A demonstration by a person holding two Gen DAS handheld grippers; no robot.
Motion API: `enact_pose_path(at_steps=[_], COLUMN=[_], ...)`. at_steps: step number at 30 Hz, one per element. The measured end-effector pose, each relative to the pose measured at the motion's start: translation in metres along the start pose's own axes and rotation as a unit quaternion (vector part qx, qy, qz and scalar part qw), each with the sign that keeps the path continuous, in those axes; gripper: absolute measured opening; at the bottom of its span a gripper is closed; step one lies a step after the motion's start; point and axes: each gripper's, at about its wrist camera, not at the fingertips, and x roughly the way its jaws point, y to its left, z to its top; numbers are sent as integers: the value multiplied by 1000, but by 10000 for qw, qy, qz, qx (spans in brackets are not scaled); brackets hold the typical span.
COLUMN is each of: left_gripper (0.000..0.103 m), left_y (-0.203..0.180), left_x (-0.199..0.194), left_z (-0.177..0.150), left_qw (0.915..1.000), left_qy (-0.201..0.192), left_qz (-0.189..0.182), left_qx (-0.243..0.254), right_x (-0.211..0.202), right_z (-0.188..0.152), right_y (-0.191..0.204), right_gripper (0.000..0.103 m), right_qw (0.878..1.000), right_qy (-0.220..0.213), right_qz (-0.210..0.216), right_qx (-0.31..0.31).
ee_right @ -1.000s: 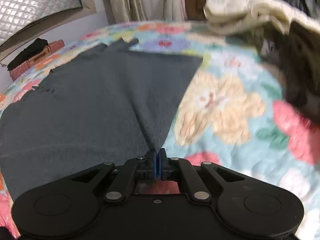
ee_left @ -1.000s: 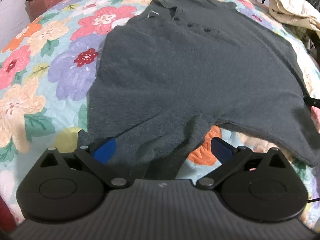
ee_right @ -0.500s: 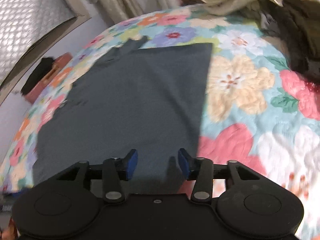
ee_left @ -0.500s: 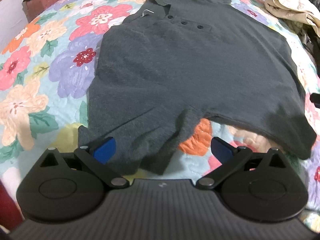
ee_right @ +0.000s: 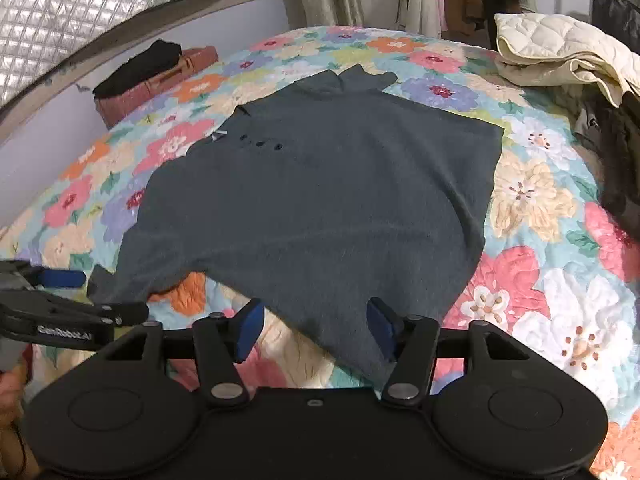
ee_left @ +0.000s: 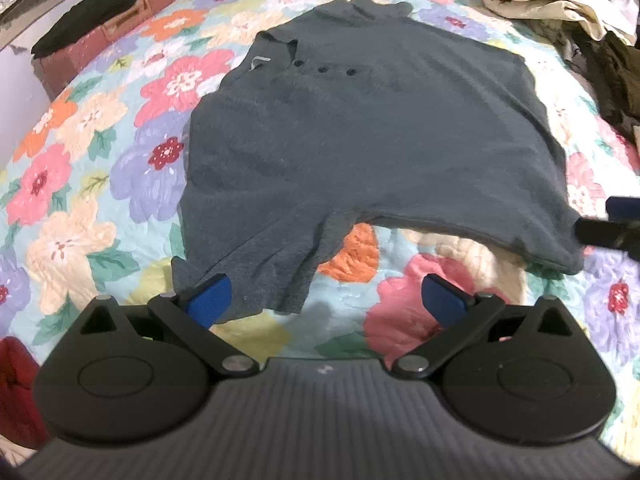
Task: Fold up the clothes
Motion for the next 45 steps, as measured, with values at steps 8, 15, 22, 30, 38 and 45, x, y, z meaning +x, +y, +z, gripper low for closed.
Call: enact_pose_path(at_steps=[8, 15, 22, 30, 38, 45], left_gripper=[103, 103, 103, 103, 103, 103], left_y=[-5, -7, -9, -9, -5, -3], left_x=[-14, -19, -20, -17, -18, -18], left_z=[-1, -2, -3, -3, -2, -2], left_qw=[9998, 9998, 9996, 9996, 9997, 9997], left_qy=[-151, -189, -208, -176, -212, -212], left_qz=[42, -5, 66, 98, -33, -47], left_qx=[89, 110, 180, 219, 150, 108], right_x=[-12, -19, -19, -17, -16, -17], right_z=[-10, -9, -10, -9, -7, -3], right_y=[9, 9, 10, 17, 16, 14], right_gripper=[70, 78, 78, 78, 79, 79], right_qw=[9999, 9999, 9999, 10000, 9999, 9998], right_qy=[75, 24, 34, -33, -57, -146], right_qz=[-75, -155, -116, -64, -99, -94], right_qx=[-10, 9, 28, 36, 11, 85])
